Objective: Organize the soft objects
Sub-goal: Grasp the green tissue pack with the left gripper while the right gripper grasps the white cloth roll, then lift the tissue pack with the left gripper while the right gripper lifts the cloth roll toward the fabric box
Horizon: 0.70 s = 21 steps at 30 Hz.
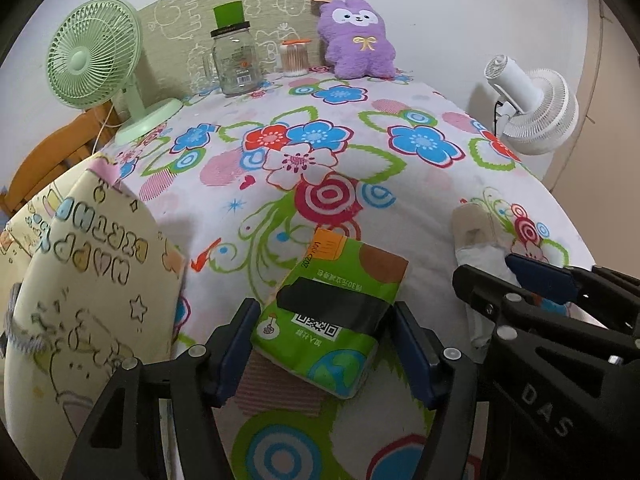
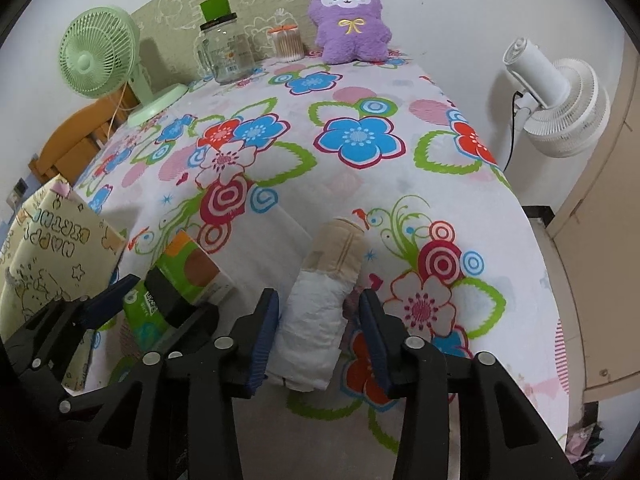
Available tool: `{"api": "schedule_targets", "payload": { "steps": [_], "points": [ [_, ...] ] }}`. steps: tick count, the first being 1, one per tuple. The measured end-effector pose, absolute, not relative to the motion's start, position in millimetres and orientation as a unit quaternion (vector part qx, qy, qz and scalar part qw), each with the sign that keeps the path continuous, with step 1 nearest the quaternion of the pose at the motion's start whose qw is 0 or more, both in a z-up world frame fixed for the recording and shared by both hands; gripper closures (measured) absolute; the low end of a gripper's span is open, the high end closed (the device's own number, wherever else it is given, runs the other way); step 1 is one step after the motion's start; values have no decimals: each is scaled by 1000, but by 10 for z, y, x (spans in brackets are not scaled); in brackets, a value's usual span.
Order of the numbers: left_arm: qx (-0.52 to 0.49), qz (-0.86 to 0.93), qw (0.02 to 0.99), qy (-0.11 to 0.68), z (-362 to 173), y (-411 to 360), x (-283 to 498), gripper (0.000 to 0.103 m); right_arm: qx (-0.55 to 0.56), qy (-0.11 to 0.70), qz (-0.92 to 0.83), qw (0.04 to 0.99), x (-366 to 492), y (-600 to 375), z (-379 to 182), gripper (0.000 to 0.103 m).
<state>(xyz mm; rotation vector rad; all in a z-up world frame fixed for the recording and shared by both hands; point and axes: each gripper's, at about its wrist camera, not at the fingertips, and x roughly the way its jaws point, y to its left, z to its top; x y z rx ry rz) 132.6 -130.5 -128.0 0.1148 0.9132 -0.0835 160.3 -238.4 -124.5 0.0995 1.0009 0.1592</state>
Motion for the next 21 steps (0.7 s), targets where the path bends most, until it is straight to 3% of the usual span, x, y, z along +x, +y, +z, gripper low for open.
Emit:
{"api": "schedule_targets", "payload": {
  "steps": [3,6,21],
  "points": [
    [59,-46,895,440,-1278,-1317,1252,36,36,480,76,873,1558,-2326,-1242,79],
    [55,-51,894,442,-1272,-1300,1221,36,35,480,77,873,1514,-2304,-1237,82],
    [40,-65,905,418,-1079,-1227,991,38,22,452,78,888,1261,-2210,-998,84]
  ]
}}
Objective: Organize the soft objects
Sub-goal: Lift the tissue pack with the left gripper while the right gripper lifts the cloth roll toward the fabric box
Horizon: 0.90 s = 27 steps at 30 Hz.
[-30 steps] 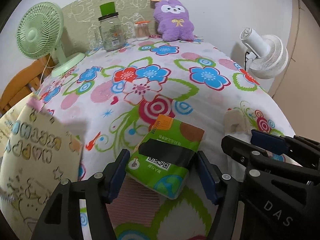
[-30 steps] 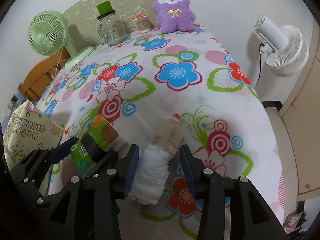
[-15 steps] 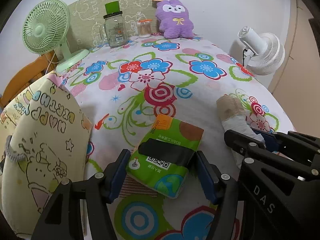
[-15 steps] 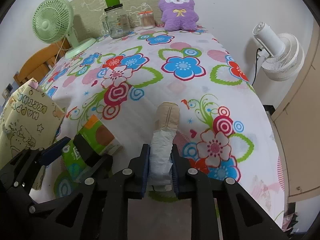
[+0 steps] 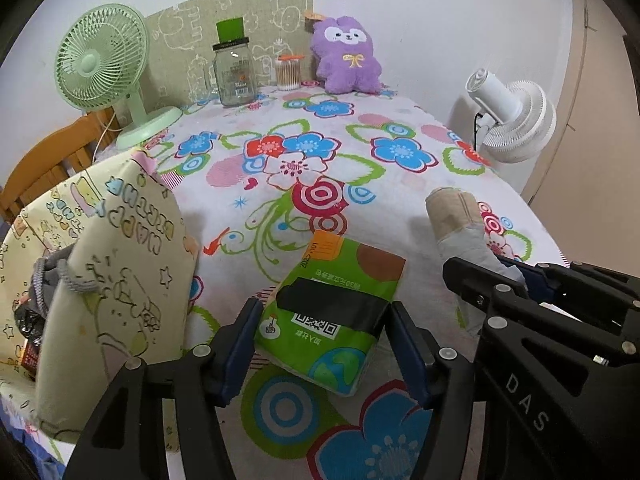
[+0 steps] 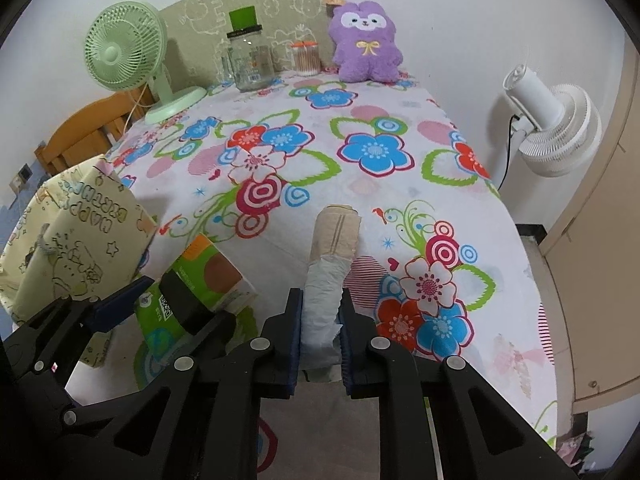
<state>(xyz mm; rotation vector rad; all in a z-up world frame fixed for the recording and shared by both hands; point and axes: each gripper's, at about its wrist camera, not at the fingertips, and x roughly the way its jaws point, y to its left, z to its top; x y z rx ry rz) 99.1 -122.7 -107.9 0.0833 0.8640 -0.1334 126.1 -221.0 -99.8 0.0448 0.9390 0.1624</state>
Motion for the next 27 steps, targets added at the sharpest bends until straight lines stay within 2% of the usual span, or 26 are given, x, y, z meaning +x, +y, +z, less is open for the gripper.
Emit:
{"api": "schedule_targets", "payload": {
  "steps": [27],
  "points": [
    [49,-73,933,350,-367,-1212,633,39,19,372,68,925,811,-2206,-225,84]
  ]
}}
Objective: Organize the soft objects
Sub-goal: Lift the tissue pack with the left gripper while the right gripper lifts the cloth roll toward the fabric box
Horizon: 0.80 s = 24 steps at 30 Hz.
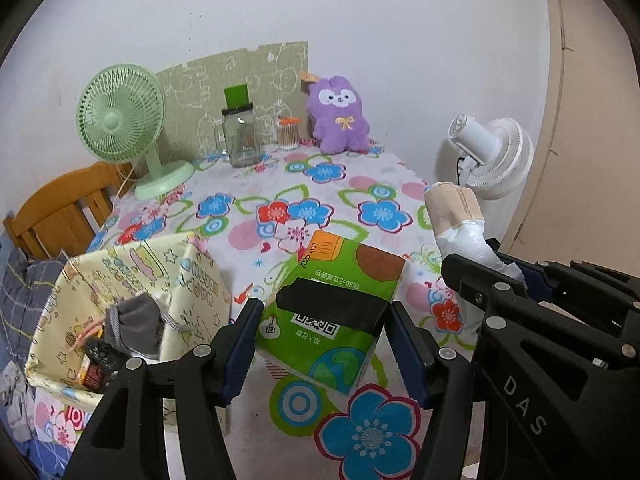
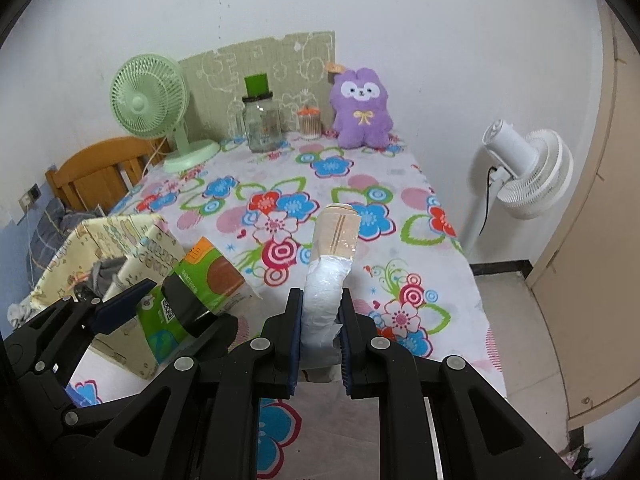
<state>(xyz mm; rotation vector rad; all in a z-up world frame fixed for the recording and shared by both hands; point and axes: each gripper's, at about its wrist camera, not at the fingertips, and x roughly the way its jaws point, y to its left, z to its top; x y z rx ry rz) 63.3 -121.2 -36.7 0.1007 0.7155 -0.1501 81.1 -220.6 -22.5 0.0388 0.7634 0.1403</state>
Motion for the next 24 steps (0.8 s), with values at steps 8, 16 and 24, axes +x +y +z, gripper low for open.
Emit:
{"api": "schedule_targets", "payload": {
  "steps": [8,16,24],
  "points": [
    [52,-77,940,329,-136,-1205,557,39,19,350,74,934,738,-2179,9,84],
    [49,-78,944,316,19,-1137,533,39,14,333,77,940,698,-2126,206,84],
    [43,-65,946,315,104,-984,550,39,11,325,84,942,719,-1997,320,84]
  ]
}}
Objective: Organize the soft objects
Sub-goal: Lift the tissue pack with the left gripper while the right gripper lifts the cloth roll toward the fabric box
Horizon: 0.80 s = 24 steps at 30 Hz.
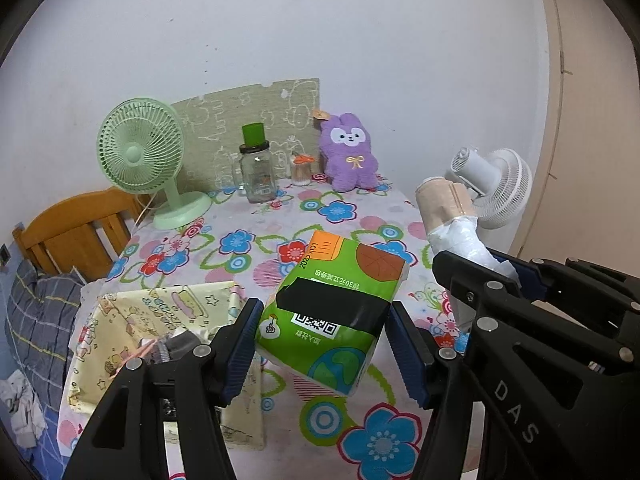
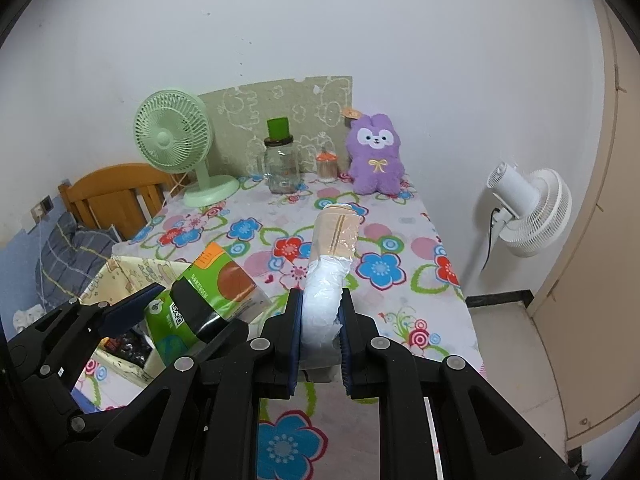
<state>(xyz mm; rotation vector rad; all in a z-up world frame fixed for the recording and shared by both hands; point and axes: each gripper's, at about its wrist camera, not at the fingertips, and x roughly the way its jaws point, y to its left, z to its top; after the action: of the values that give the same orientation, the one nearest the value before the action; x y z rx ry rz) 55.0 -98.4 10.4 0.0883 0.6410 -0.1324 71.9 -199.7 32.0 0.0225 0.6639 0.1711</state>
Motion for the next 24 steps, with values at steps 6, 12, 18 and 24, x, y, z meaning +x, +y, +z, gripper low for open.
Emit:
{"api": "schedule_targets", "payload": {
  "steps": [6,12,18,24],
  "points": [
    [33,-50,947,315,119,-785,575,39,9,323,98,941,749,-1825,357,84],
    [27,-34,948,315,117,-608,582,39,6,325,116,939,788,-1630,365,84],
    [23,-23,947,319,95,-440,613,39,1,328,132,935,839,-1435,351,84],
    [22,-13,946,323,57,-274,644,39,-1,333,145,932,891,-1257,311,84]
  ]
}}
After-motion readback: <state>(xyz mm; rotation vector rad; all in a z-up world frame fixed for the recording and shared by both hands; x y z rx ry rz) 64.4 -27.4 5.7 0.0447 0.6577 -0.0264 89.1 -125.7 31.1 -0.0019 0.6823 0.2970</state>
